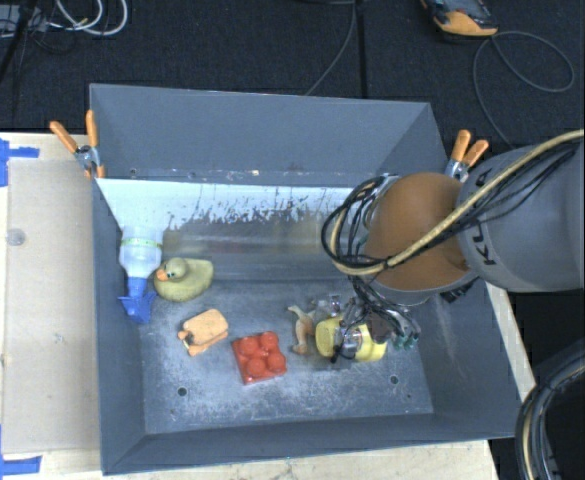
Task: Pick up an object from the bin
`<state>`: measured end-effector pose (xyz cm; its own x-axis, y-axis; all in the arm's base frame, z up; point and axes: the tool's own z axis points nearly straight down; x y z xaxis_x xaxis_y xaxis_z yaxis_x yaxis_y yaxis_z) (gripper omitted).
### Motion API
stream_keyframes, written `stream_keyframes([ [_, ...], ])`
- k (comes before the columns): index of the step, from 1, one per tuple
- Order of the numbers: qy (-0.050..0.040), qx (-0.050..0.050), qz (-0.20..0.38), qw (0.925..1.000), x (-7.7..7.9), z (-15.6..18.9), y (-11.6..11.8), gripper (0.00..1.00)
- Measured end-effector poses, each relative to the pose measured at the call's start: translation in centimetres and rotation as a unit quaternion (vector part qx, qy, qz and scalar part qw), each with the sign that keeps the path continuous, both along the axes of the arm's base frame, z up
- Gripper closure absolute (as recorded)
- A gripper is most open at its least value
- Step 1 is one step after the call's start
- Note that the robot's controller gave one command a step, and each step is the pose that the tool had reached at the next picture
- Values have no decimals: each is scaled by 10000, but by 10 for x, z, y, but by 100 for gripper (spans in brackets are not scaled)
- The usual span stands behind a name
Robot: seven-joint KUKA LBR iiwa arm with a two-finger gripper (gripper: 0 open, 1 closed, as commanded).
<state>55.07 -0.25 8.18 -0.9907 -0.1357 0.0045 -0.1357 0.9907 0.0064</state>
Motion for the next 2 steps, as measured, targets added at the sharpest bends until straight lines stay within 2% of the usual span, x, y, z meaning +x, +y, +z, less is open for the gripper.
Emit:
stream_keyframes([
  [2,0,-9,-4,10000,-1,28,0,100],
])
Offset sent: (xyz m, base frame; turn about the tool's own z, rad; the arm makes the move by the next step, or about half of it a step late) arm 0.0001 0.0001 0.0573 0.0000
